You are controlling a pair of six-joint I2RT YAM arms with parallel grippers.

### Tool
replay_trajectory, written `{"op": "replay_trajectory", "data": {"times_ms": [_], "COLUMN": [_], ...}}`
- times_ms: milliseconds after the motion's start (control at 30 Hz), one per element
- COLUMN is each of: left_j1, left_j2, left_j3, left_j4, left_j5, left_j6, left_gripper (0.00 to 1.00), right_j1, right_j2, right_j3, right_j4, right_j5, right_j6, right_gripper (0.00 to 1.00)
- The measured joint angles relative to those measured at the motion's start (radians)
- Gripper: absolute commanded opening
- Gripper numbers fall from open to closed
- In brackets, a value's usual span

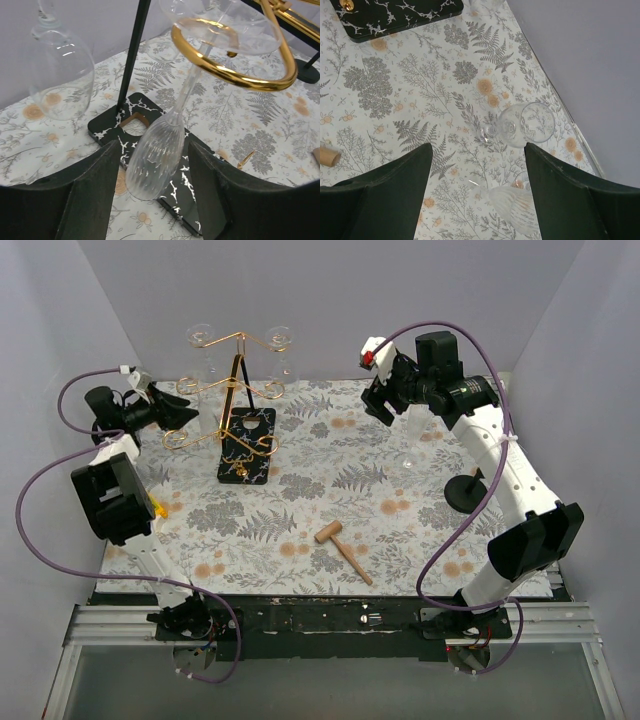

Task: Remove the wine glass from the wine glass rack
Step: Pick up the wine glass from the wine rack.

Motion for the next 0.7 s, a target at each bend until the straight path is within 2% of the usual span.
{"op": "replay_trajectory", "data": {"times_ms": [333, 467, 700], "left_j1": [-0.022, -0.036, -0.071], "left_j2": [0.023, 0.056, 0.076], "left_j3": [-0.043, -0.039, -0.034], "left_j4": [0.535, 0.624, 0.638], "left_j5": [0.017, 0.018, 0.016], "left_j6": [-0.437, -0.517, -0.534], "left_gripper": [0.50, 0.49, 0.41], "right_j1": [0.001, 0.001, 0.001], "right_j2": [0.001, 0.003, 0.012], "right_j3": [0.003, 0.003, 0.003], "right_j4": [-0.031, -0.033, -0.034], "right_j5": [0.037, 0.048, 0.052], "right_j6": [-0.018, -0.018, -0.018], "right_gripper": [0.83, 0.83, 0.83]}}
